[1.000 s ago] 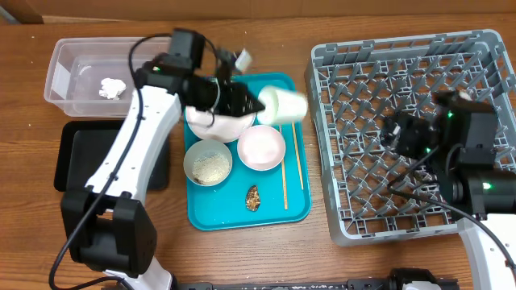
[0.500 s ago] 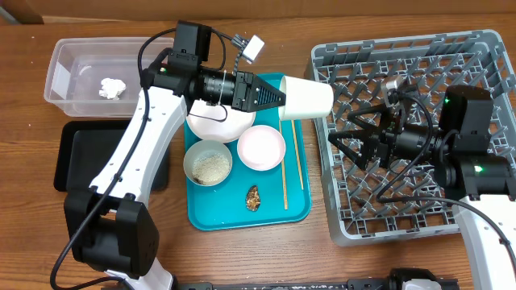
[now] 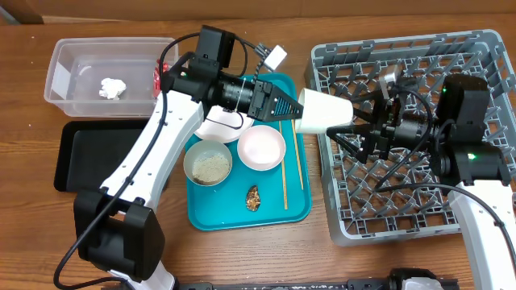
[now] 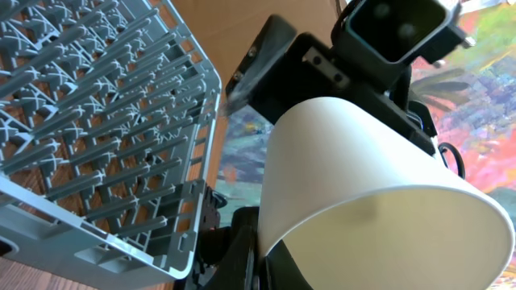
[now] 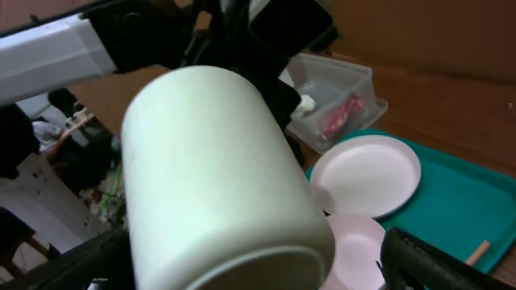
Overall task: Sort waste into correct bins and load items into the dishwasher
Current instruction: 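Lift the paper cup and hand it to the right gripper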
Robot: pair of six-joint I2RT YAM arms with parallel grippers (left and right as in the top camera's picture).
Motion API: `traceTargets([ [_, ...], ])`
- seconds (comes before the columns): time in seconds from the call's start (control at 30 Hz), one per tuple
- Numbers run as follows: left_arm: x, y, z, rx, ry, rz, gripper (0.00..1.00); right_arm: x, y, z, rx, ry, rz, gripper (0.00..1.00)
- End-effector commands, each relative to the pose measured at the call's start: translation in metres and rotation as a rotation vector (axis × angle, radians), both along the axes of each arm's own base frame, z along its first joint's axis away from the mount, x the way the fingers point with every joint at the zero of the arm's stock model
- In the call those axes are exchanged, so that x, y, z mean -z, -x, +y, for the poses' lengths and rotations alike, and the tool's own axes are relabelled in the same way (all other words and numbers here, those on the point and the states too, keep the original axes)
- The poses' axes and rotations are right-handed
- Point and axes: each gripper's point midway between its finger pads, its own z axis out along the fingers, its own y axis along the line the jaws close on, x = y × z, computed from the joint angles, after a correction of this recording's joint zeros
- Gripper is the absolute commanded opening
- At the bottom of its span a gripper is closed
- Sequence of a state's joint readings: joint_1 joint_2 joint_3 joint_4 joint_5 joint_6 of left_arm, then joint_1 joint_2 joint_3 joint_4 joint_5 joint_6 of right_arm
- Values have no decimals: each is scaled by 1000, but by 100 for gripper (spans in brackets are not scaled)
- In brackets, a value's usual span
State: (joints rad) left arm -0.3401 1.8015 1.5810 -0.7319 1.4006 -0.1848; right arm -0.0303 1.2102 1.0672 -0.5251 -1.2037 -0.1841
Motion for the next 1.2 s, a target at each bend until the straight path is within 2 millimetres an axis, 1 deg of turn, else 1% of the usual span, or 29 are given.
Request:
traceTargets([
  [0.0,-6,2,-3,24,24,5,4,-25,13,6,-101,-60,-78,99],
  [0.07,-6,2,-3,23,24,6,4,-29,17,8,-129,-78,-88,96],
  [0.1,-6,2,-3,22,22,11,4,-30,19,8,-138,-84,-88,93],
  [0.13,-6,2,-3,23,22,11,4,-31,20,8,-144,-87,-87,86],
  [0.2,-6,2,-3,22,22,11,4,-31,21,9,-150,-92,-86,67],
  [0.23,-6,2,-3,22,22,11,4,-32,21,9,-153,-93,-86,64],
  [0.63,-5,1,-3,17,14,16,4,-32,22,9,-159,-97,-91,63],
  [0.67,-5,1,-3,15,12,16,4,-32,22,9,-158,-97,-91,62],
  [0.77,-3,0,-4,8,3,12,4,-32,22,9,-158,-96,-91,54],
  [0.8,-3,-1,-4,7,2,12,4,-32,22,9,-158,-97,-91,54],
  [0.9,-2,-1,-3,5,0,11,5,-32,22,9,-158,-96,-90,49],
  [1.03,2,-4,-4,-12,-24,6,8,-32,22,9,-158,-97,-89,49],
  [1.1,2,-4,-4,-13,-25,9,4,-32,22,9,-158,-97,-89,48],
  [1.17,2,-3,-4,-12,-26,13,4,-32,22,9,-158,-97,-89,49],
])
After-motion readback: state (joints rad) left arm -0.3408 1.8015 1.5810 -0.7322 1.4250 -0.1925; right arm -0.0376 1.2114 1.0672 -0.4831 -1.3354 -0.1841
